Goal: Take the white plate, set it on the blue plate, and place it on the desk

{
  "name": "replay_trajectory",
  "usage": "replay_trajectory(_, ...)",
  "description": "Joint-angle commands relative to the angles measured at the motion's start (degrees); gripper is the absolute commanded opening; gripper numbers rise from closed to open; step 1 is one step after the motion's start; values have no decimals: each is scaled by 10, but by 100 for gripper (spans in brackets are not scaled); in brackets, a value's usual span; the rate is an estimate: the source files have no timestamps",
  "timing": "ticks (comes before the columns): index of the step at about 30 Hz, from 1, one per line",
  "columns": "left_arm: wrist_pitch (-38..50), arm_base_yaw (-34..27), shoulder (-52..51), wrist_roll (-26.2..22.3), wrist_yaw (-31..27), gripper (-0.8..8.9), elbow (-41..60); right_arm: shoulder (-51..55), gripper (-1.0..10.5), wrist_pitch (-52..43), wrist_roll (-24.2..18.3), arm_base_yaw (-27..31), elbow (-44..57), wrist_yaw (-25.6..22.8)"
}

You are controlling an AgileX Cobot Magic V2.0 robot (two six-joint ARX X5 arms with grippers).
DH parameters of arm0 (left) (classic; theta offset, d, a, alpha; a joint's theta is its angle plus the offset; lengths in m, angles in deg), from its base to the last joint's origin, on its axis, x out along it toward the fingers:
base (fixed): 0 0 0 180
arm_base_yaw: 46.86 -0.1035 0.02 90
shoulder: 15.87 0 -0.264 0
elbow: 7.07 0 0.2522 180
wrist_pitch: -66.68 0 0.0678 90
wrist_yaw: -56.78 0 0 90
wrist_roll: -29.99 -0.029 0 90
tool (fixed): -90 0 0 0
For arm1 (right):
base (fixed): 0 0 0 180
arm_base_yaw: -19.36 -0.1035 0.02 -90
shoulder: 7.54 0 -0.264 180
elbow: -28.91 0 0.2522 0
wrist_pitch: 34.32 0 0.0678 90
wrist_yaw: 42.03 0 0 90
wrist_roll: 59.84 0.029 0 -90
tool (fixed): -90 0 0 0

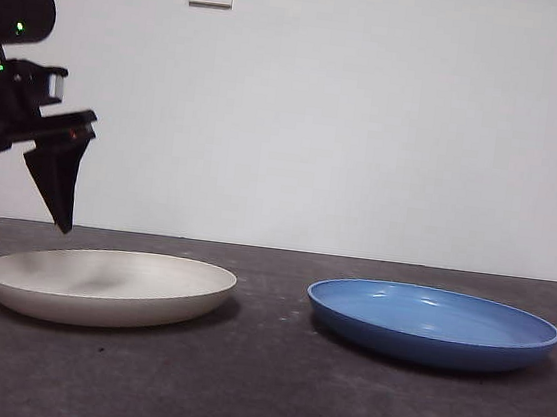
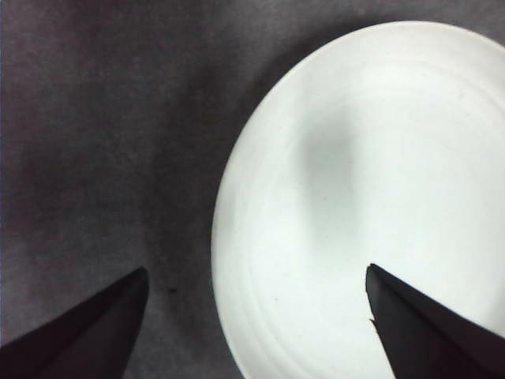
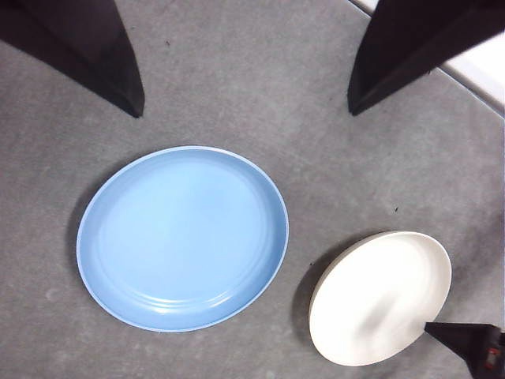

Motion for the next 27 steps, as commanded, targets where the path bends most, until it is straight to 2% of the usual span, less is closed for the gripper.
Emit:
replay_trajectory(1,9,1,22,-4,-4,406,-10,-2,415,-6,5,-1,-9,2)
replay_trajectory(3,12,1,32,-4,-5,370,-10,-2,415,-6,5,-1,-9,2)
replay_trajectory(15,16,2,66,2,-9,358,-10,-2,415,-6,5,-1,-9,2)
replay_trajectory(22,16,2,66,14,-9,48,-10,-2,415,-6,5,-1,-9,2)
replay_trajectory(24,17,2,66,16,-9,11,-10,-2,415,-6,5,-1,-9,2)
replay_trajectory(27,17,2,66,23,-9,11,-10,-2,415,-6,5,-1,-9,2)
